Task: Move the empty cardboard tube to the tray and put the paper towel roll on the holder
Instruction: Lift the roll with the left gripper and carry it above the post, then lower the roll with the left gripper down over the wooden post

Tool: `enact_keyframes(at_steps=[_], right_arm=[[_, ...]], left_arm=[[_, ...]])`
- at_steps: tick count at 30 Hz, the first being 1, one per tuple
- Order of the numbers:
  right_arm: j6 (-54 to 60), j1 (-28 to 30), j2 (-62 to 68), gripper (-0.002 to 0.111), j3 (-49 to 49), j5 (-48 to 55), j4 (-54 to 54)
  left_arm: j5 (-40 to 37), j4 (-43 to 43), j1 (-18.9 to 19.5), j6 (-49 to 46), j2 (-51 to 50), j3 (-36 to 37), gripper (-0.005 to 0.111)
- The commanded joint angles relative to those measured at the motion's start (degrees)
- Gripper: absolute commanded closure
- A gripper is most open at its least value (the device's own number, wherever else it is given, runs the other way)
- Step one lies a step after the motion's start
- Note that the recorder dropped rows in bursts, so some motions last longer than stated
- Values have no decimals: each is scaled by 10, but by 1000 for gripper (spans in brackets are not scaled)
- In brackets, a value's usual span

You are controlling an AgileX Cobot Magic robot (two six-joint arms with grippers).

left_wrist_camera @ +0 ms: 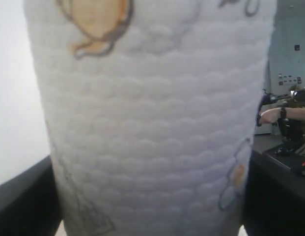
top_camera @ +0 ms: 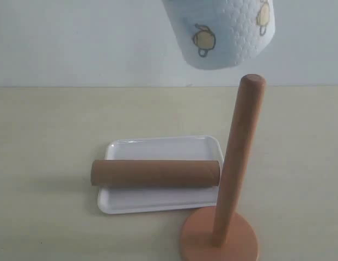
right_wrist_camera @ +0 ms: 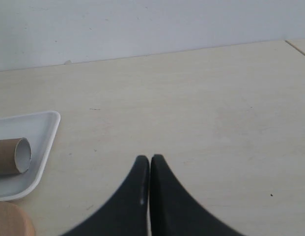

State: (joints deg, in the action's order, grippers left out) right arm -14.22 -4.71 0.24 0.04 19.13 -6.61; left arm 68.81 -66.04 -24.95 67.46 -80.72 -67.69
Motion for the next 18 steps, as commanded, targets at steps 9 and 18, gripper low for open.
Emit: enact_keyframes(at_steps=[9,18], right_arm=[[0,2,-2,108,0,-2,-2],[0,2,-2,108,0,-2,-2]], left_arm=[[-1,4,-31,13,-36,0,103],[7,-16,-31,10,-94,0,103]])
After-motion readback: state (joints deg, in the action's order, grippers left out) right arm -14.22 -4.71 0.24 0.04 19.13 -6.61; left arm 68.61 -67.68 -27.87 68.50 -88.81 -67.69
